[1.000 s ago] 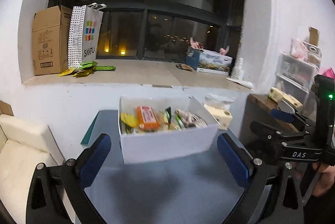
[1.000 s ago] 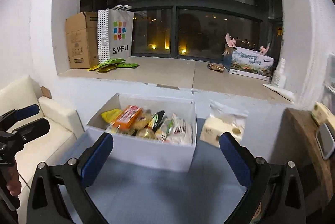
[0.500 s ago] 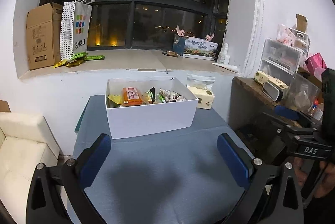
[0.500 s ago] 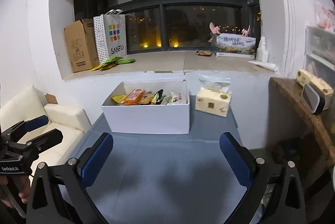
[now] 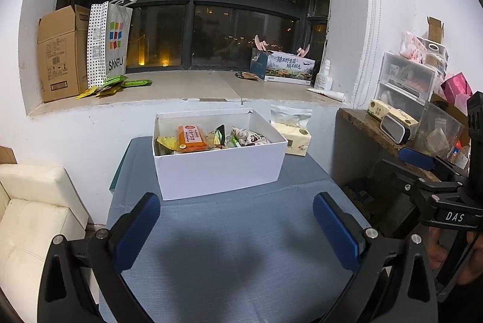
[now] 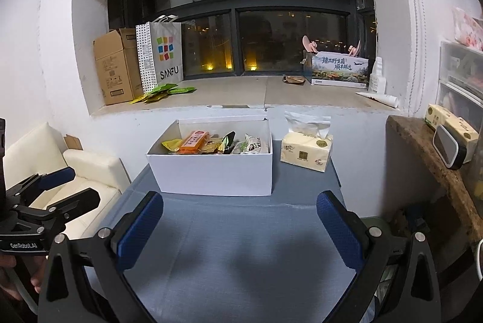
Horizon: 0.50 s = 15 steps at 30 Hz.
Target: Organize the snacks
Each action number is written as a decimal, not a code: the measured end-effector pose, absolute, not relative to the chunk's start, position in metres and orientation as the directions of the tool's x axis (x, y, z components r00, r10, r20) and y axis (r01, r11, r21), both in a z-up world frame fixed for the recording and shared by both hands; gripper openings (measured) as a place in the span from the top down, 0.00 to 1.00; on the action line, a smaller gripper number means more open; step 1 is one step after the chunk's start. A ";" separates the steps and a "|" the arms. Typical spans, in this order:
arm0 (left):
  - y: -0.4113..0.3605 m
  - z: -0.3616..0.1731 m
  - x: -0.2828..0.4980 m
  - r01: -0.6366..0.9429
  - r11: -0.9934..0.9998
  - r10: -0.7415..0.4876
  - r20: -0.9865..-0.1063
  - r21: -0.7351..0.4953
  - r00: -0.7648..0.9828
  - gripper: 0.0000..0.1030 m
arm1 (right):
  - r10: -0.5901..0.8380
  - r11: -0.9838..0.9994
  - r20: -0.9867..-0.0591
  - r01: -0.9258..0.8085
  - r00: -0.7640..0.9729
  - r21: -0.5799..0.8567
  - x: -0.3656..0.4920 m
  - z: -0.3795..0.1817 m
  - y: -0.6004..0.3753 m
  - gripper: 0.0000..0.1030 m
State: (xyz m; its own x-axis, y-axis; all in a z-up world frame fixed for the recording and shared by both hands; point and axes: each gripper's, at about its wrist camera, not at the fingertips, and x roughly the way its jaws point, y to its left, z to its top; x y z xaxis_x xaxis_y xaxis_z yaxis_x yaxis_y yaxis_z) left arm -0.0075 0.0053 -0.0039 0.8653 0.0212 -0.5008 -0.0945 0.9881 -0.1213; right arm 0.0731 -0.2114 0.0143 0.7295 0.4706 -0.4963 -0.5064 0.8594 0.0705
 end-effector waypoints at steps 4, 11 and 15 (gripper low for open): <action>0.007 -0.004 -0.008 -0.096 0.988 0.022 -0.501 -0.123 0.865 0.00 | 0.473 0.857 -0.497 -0.511 0.727 0.069 0.073 0.015 -0.211 0.00; 0.007 -0.003 -0.007 -0.095 0.989 0.023 -0.502 -0.118 0.864 0.00 | 0.478 0.853 -0.501 -0.518 0.722 0.067 0.073 0.015 -0.209 0.00; 0.007 -0.003 -0.006 -0.093 0.989 0.022 -0.504 -0.116 0.863 0.00 | 0.479 0.852 -0.499 -0.518 0.722 0.067 0.072 0.015 -0.209 0.00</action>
